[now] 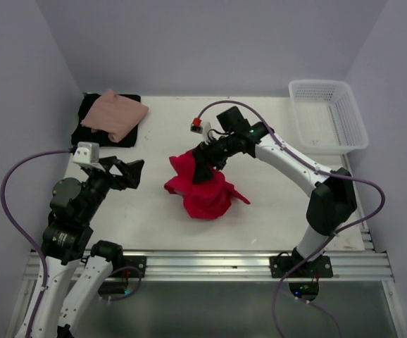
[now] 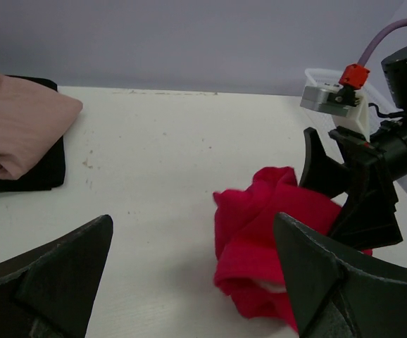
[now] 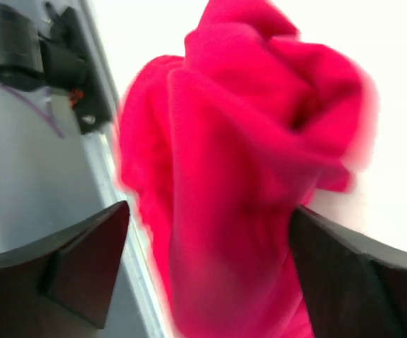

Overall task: Fold and stack the t-shirts
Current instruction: Move the tshirt to the center of the board

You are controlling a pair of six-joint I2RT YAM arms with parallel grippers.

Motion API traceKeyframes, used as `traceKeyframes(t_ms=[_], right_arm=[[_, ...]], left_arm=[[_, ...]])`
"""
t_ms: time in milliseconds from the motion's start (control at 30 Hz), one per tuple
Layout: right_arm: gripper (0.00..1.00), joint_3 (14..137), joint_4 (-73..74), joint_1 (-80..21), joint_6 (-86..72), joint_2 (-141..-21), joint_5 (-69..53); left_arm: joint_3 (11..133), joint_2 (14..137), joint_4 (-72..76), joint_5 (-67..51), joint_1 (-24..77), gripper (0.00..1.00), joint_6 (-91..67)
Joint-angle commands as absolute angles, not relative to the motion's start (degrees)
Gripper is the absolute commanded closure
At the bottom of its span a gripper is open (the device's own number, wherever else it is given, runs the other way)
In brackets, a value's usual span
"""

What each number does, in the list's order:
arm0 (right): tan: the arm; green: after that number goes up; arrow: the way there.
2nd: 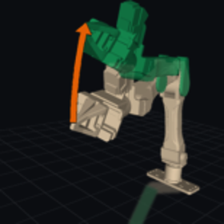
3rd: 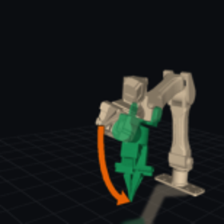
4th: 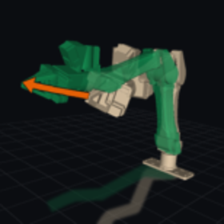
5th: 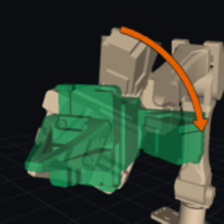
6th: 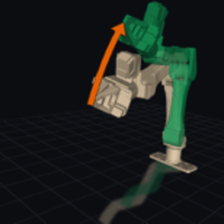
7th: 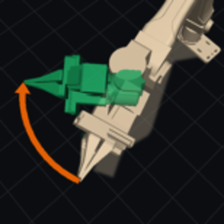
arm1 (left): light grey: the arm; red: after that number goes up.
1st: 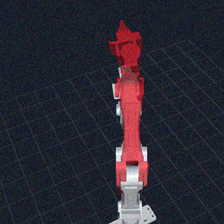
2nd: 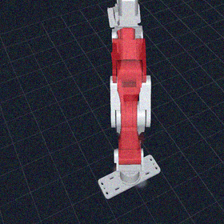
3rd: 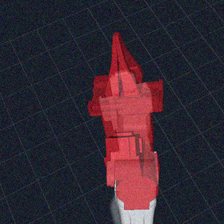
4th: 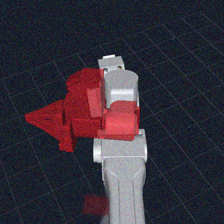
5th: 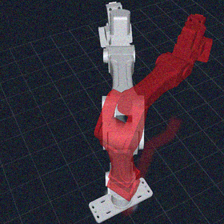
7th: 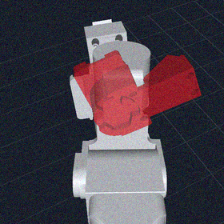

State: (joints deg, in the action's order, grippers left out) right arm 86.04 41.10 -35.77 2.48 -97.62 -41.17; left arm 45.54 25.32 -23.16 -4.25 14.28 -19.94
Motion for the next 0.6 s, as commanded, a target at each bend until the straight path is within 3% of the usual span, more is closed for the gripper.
traceKeyframes(t_ms=[0, 133, 167, 267, 433, 567], right_arm=[[0.01, 89.74, 40.00, -37.79, 0.91, -98.35, -32.02], [0.01, 89.91, 34.28, -37.79, -7.54, -95.55, -12.53], [0.01, 90.43, 33.93, -37.79, -8.95, -95.19, -2.13], [0.01, 92.81, 36.20, -37.79, -11.86, -94.13, 9.01], [0.01, 93.25, 40.59, -37.88, -14.67, -93.69, 18.53], [0.01, 91.41, 41.92, -37.88, -16.17, -92.38, 20.74]], left_arm=[[45.62, 25.14, -20.13, -4.48, 14.33, 0.00, -20.57], [45.44, 25.31, -20.30, -4.57, 14.33, 0.00, -19.78], [45.35, 25.92, -20.39, -5.53, 14.33, 0.00, -19.43], [44.83, 28.02, -20.56, -8.33, 14.33, 0.00, -19.07], [42.37, 32.33, -18.02, -16.24, 14.33, 0.00, -19.34], [41.22, 42.94, -18.02, -28.44, 14.41, 0.00, -17.59]])
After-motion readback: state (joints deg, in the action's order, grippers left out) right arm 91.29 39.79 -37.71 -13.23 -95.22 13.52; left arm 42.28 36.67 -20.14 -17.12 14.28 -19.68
